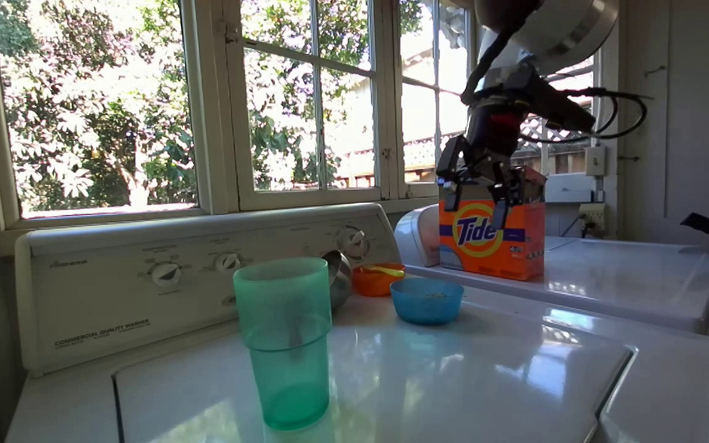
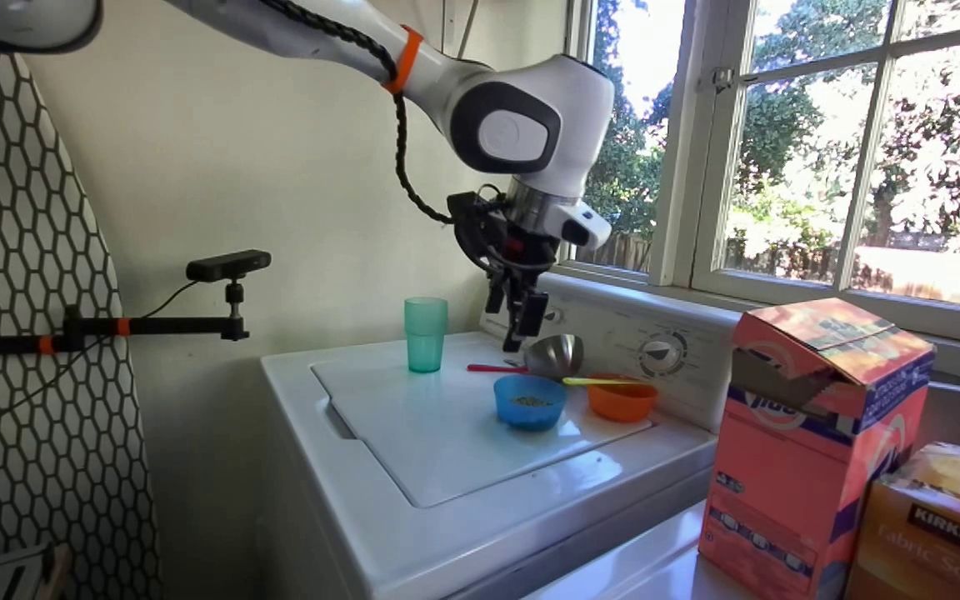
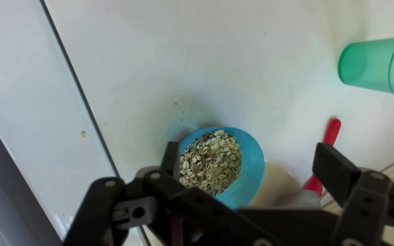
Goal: Pour the contents of the blue bowl into the green cup
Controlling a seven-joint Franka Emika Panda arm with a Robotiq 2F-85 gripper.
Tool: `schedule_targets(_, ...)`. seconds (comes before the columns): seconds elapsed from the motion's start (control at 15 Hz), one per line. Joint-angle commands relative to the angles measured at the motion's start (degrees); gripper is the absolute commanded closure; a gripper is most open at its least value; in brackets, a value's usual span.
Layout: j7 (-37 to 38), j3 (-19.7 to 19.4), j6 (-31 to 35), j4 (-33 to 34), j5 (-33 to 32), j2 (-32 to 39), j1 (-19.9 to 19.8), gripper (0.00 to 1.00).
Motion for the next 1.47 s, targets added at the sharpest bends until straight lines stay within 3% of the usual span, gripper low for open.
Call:
schedule_targets(0.0, -1.7, 0.8, -2.5, 10.3, 2.3, 10.3, -2.1, 0.00)
schedule_targets(0.4, -2.8, 1.9, -3.3, 16.8, 0.9, 18.1, -4.7, 0.00)
schedule_targets(0.87, -7.4, 3.6, -9.5, 22.9, -0.9, 23.4, -6.1, 0.00)
schedule_targets(1.07, -7.6, 3.6, -10.8, 24.3, -1.8, 24.6, -6.0, 0.06)
schedule_targets(1.13, -7.7, 3.6, -11.0, 24.5, -2.0, 24.9, -6.0, 0.12)
schedule_targets(1.27, -7.5, 3.7, -11.6, 25.3, -2.5, 25.7, -5.9, 0.14)
schedule_targets(1.33, -7.4, 3.7, -11.7, 25.6, -2.7, 26.0, -5.9, 0.22)
schedule_targets(1.4, -7.3, 3.8, -11.8, 25.9, -3.0, 26.4, -5.8, 0.19)
